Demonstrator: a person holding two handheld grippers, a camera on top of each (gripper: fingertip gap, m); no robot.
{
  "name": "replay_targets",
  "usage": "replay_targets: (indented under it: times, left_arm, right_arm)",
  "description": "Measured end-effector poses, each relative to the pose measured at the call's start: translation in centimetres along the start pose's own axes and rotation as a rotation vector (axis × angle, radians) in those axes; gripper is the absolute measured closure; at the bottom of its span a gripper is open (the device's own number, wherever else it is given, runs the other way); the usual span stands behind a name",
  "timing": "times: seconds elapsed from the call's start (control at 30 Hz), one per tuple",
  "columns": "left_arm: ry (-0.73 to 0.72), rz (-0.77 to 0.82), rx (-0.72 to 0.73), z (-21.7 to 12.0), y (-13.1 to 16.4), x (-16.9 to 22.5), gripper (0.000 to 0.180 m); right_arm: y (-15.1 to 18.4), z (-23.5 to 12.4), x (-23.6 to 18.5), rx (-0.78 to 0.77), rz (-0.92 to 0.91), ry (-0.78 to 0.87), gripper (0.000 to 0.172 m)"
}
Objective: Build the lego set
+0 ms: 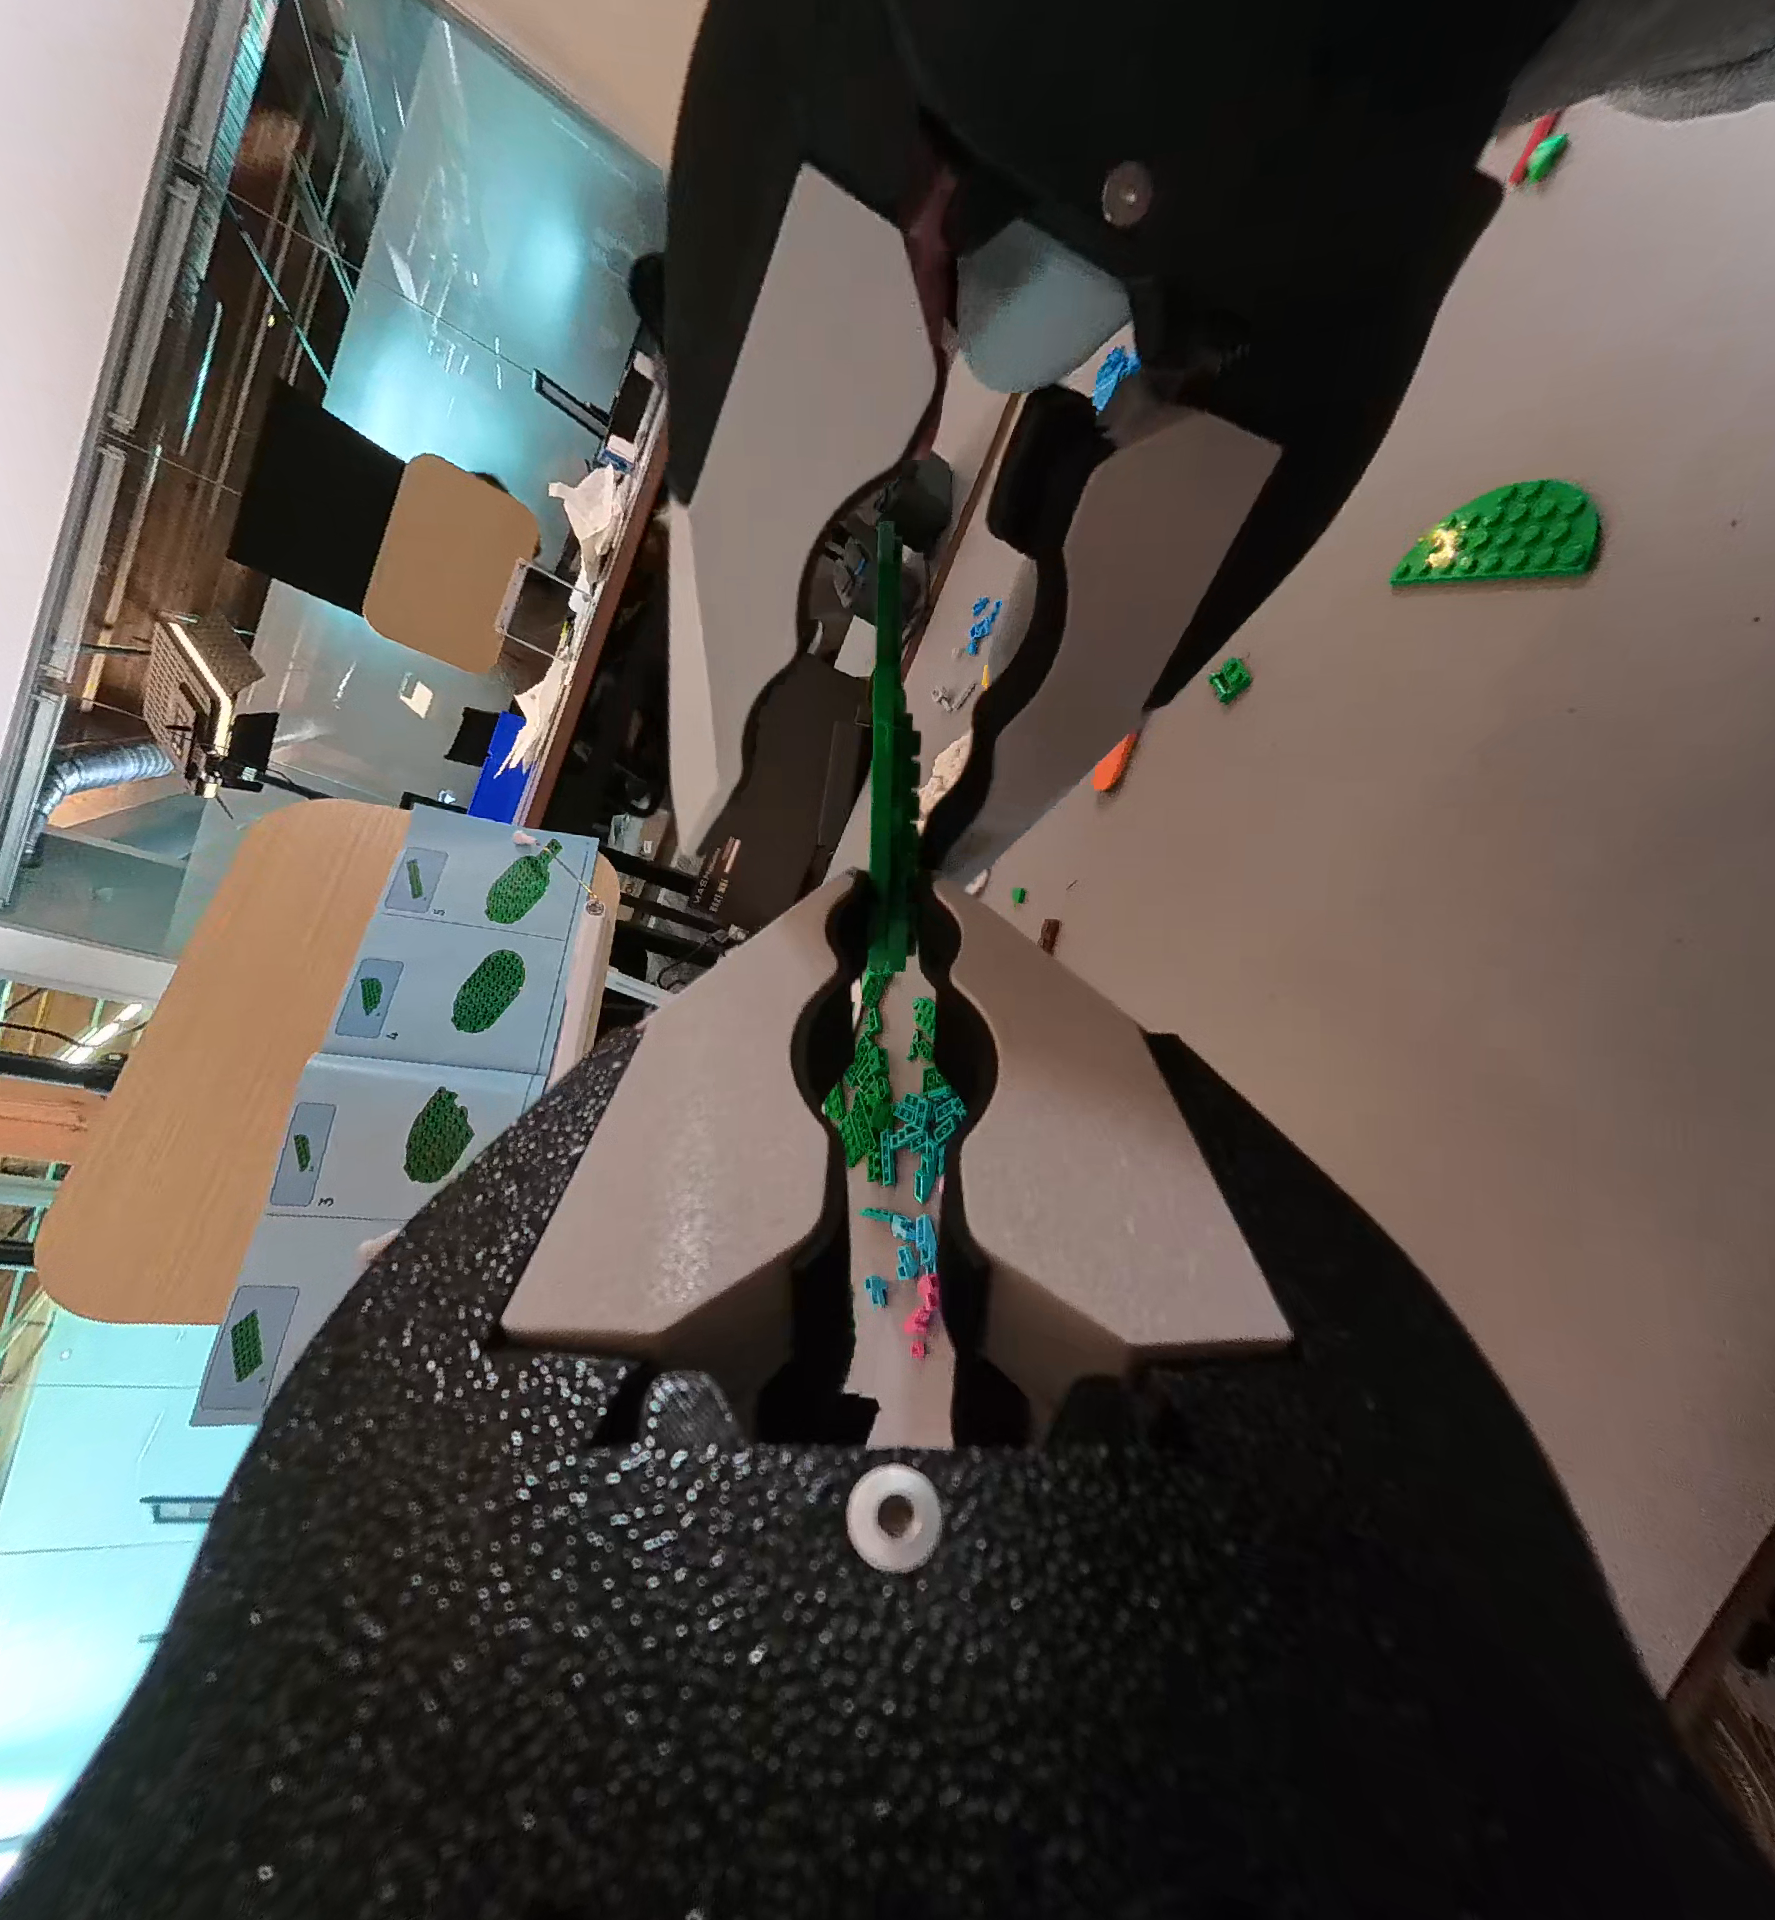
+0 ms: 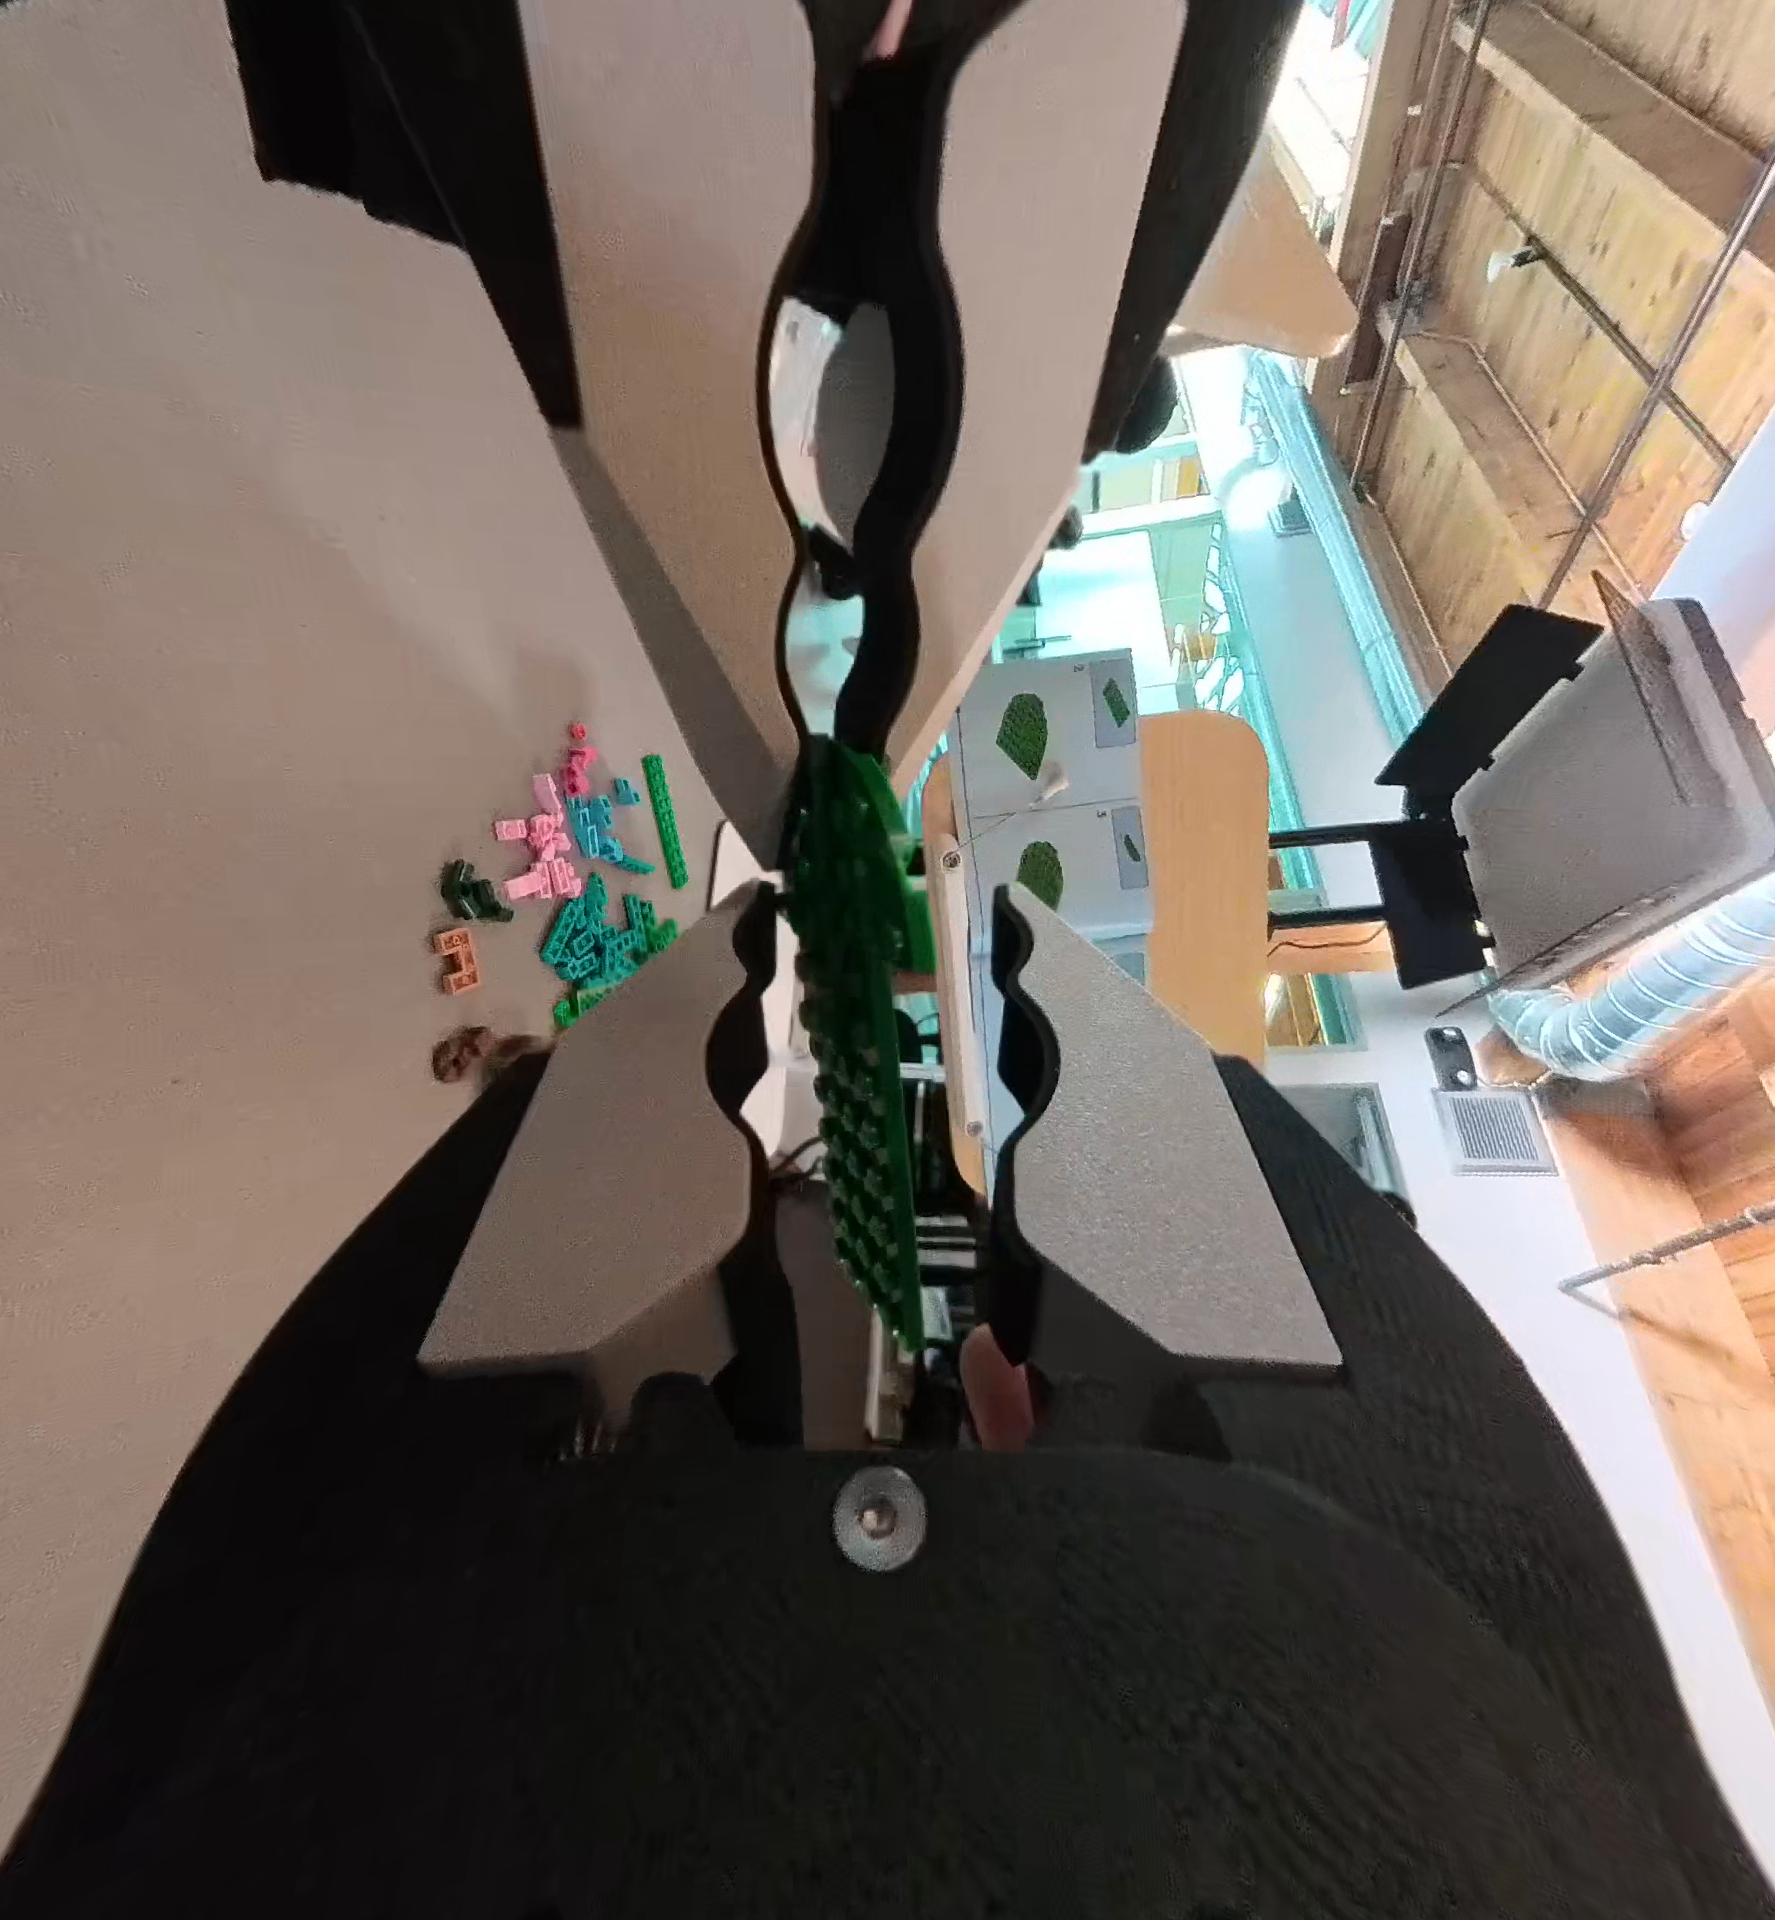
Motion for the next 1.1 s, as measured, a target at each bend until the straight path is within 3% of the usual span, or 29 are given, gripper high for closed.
replay_targets:
  times: [0.3,0.47,0.6,1.1]
  left_arm:
    - [0.074,-0.085,-0.009,0.2,0.2,0.2,0.175]
    - [0.099,-0.12,-0.01,0.5,0.4,0.4,0.175]
    - [0.095,-0.12,-0.013,0.7,0.5,0.4,0.174]
    - [0.158,-0.077,-0.058,1.3,2.0,1.8,0.174]
  right_arm:
    - [0.9,0.1,-1.1,-0.123,0.096,-0.149,0.163]
    - [0.7,0.0,-1.3,-0.118,0.118,-0.17,0.158]
    - [0.7,0.2,-1.5,-0.162,0.104,-0.199,0.167]
    - [1.4,1.0,-3.2,-0.177,0.095,-0.322,0.167]
Point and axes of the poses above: each gripper's, where its closed fingertips meet, z out along the fingers, y out of its underside, x = y × z across the jaws, the point moved 8 cm from there along -z, back along the fingers, and after that the axes turned 13 degrees about x, right-handed, at the moved point
